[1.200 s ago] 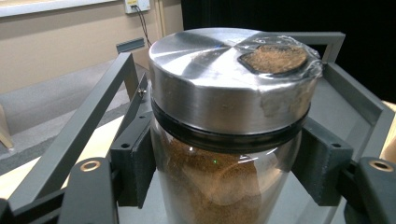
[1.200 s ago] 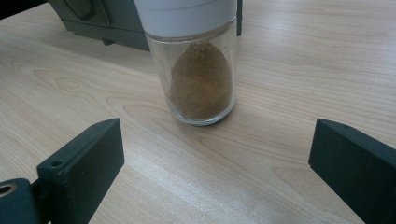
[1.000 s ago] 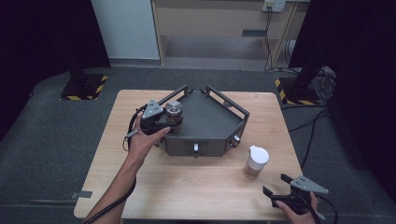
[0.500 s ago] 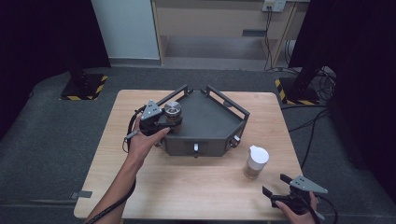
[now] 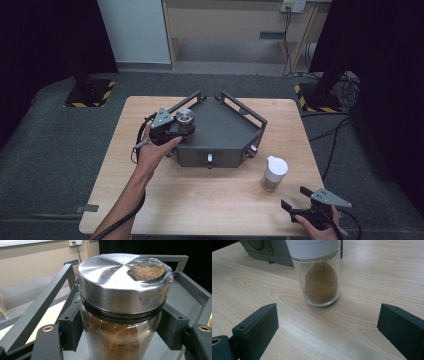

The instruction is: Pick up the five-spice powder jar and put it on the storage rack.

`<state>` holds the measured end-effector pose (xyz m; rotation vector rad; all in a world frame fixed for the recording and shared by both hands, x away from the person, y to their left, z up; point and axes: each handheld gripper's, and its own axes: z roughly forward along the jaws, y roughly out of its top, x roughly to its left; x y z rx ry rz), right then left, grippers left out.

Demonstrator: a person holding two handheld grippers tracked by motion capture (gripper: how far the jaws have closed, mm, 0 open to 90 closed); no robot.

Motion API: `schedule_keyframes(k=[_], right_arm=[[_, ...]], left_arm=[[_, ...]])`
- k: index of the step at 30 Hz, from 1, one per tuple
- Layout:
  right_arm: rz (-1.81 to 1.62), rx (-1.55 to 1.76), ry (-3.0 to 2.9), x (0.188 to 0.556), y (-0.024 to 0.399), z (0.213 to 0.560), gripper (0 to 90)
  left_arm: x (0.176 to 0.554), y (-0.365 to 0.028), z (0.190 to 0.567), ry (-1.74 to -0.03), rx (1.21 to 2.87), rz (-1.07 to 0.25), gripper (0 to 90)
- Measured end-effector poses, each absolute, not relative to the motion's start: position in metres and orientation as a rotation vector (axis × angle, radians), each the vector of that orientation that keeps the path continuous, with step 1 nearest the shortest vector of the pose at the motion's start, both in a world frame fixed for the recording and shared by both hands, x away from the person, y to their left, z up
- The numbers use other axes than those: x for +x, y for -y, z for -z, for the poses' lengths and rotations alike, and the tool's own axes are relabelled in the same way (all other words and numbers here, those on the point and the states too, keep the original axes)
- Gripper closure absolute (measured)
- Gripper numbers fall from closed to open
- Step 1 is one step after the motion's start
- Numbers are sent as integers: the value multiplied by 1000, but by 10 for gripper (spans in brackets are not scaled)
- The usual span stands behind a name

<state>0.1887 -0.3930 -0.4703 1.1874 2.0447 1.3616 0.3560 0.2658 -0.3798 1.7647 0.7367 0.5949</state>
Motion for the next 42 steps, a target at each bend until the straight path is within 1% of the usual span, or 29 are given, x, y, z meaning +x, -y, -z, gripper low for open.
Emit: schedule_keyframes(k=[1, 4, 9, 16, 30, 37, 42], right_arm=[[-1362, 1188, -2044, 189, 393, 470, 40], [-1362, 1187, -2043, 188, 393, 470, 40], [-1366, 1183, -2041, 187, 393, 469, 40], [-1371, 1181, -2032, 186, 394, 467, 39], [-1368, 1169, -2030, 185, 393, 465, 39], [-1368, 1166, -2030, 184, 392, 464, 39], [-1366, 1171, -2030, 184, 393, 465, 39]], left_arm=[[356, -265, 379, -734, 1774, -594, 271], [354, -265, 375, -738, 1780, -596, 150], [348, -266, 369, -751, 1808, -614, 69], [331, -275, 365, -774, 1794, -646, 36], [286, -292, 361, -763, 1763, -703, 34], [263, -298, 364, -757, 1750, -682, 35], [248, -298, 371, -751, 1764, -691, 35]])
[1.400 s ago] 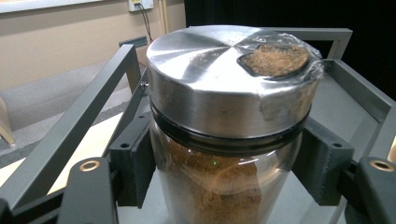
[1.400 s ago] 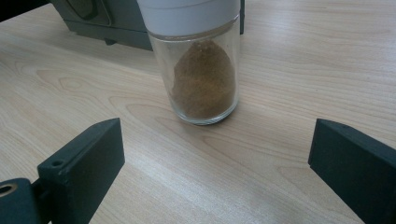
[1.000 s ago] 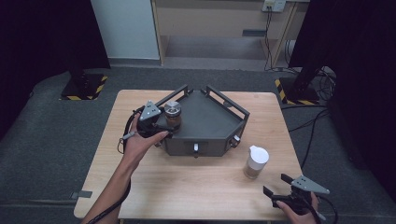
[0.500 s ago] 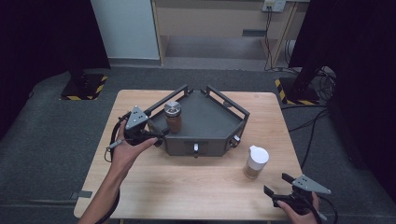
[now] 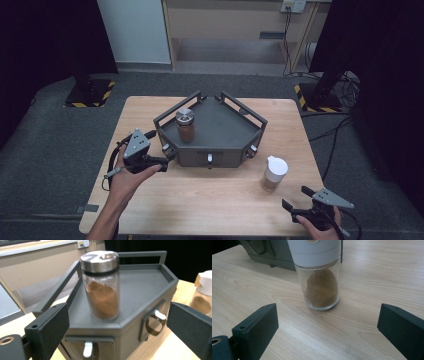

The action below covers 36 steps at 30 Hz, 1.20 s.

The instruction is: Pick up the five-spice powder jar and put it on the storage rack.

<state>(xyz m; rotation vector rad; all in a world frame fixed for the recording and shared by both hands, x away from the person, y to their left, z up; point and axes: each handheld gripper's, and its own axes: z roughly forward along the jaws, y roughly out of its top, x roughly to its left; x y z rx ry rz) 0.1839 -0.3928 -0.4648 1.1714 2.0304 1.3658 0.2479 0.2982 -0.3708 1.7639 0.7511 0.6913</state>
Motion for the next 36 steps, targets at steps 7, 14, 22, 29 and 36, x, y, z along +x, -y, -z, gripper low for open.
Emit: schedule_keyframes(k=[7, 14, 22, 29, 36], right_arm=[[-1368, 1170, -2028, 184, 393, 465, 37], [-1366, 1167, -2031, 184, 393, 465, 36], [-1360, 1161, -2039, 184, 393, 464, 31], [-1357, 1158, -2041, 183, 393, 464, 30], [-1353, 1162, -2038, 183, 394, 464, 28]], left_arm=[[232, -299, 386, -767, 1763, -687, 35], [220, -302, 406, -792, 1757, -680, 38], [206, -307, 429, -829, 1739, -666, 38], [194, -311, 445, -859, 1738, -674, 37], [184, -317, 455, -874, 1739, -673, 38]])
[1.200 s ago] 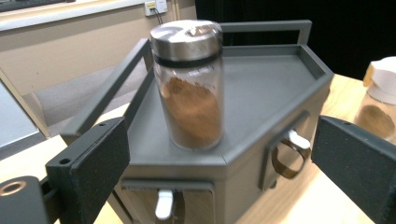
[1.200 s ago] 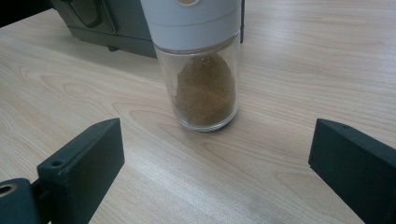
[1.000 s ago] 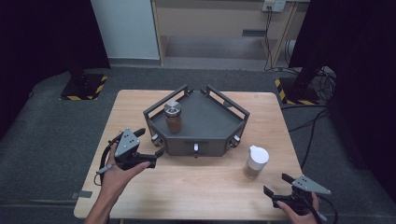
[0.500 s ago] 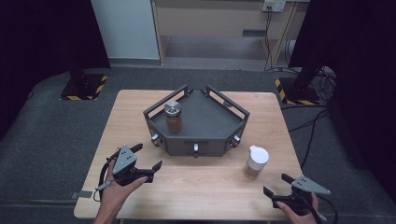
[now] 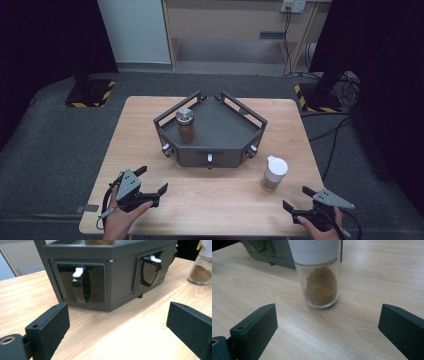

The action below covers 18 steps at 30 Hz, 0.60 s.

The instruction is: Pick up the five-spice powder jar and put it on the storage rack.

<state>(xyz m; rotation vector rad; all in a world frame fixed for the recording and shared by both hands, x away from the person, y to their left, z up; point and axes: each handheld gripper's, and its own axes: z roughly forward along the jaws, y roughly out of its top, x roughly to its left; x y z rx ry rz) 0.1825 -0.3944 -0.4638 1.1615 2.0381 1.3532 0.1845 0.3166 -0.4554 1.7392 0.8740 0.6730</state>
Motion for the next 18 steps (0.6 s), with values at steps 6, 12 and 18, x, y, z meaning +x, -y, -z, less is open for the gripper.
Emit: schedule_keyframes(k=[6, 12, 18], right_arm=[[-1351, 1159, -2035, 182, 396, 463, 28], [-1355, 1163, -2030, 181, 397, 463, 28], [-1353, 1161, -2027, 181, 398, 463, 28]], left_arm=[[177, -321, 457, -889, 1742, -681, 38], [171, -326, 458, -901, 1746, -683, 37], [162, -331, 458, -914, 1742, -693, 37]])
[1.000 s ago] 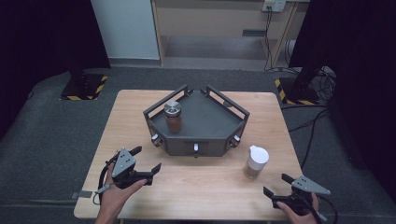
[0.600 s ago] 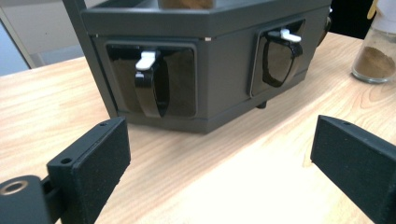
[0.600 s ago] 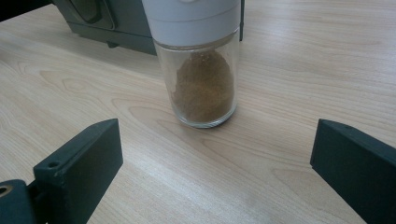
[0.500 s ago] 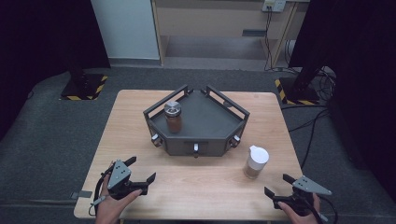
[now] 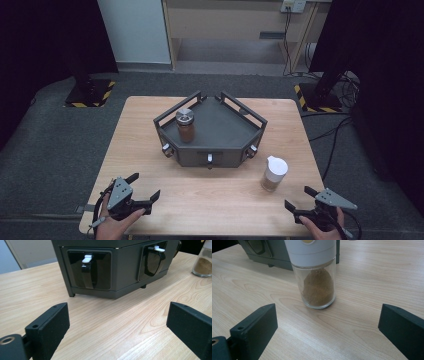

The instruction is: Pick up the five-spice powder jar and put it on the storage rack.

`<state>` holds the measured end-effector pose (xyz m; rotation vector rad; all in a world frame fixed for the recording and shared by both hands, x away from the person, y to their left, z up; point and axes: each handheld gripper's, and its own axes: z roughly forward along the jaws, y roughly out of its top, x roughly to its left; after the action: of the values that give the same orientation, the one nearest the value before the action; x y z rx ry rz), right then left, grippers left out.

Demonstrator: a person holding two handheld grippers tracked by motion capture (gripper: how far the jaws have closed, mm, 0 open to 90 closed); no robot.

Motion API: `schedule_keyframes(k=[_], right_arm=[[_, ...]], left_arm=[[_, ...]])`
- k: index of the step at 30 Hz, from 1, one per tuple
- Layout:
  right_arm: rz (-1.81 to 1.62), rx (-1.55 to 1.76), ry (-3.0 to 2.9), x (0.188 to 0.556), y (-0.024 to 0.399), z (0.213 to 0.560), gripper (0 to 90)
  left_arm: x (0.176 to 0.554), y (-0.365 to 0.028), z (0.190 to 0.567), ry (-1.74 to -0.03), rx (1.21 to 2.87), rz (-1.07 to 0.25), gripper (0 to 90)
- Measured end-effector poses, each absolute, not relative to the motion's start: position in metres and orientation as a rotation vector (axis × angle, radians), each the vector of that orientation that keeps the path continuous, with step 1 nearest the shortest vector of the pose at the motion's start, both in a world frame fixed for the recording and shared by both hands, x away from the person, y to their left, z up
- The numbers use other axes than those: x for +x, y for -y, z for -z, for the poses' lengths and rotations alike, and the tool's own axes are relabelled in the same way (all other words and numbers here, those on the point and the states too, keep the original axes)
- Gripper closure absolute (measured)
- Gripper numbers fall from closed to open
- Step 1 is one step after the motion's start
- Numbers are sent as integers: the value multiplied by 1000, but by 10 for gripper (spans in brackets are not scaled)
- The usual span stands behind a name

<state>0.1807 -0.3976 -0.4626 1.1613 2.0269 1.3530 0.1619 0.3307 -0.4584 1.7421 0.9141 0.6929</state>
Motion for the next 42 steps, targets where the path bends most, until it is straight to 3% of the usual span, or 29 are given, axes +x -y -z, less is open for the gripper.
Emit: schedule_keyframes(k=[42], right_arm=[[-1362, 1168, -1999, 167, 399, 459, 28]], left_arm=[[126, -341, 481, -1015, 1689, -751, 39]])
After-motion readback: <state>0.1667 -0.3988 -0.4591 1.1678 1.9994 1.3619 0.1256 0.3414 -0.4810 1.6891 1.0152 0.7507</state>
